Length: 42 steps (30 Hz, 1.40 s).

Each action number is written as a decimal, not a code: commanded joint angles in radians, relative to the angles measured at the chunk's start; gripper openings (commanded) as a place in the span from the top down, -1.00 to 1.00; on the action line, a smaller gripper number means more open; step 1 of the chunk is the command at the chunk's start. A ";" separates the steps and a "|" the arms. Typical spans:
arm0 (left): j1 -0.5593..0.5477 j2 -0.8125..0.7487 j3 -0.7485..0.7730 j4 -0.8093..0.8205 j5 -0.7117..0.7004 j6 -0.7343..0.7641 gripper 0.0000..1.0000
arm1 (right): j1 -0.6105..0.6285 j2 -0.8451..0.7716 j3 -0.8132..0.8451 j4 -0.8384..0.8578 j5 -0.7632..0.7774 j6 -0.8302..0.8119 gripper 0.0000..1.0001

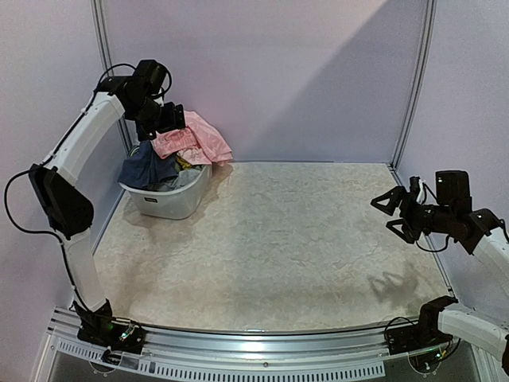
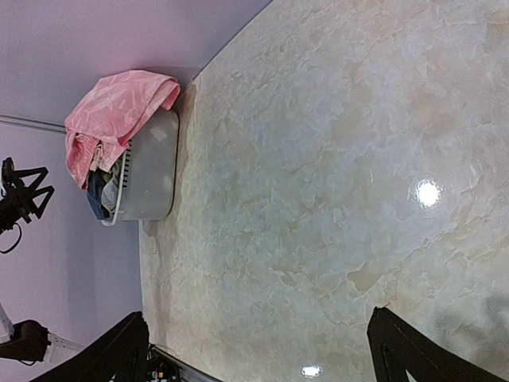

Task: Fold and stack the mixed laundry pile
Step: Pick up the crumpled shorts and place them in the bin.

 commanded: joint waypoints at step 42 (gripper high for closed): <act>0.212 0.126 -0.095 0.137 0.256 -0.087 0.68 | 0.005 0.121 0.114 -0.021 0.060 -0.084 -0.88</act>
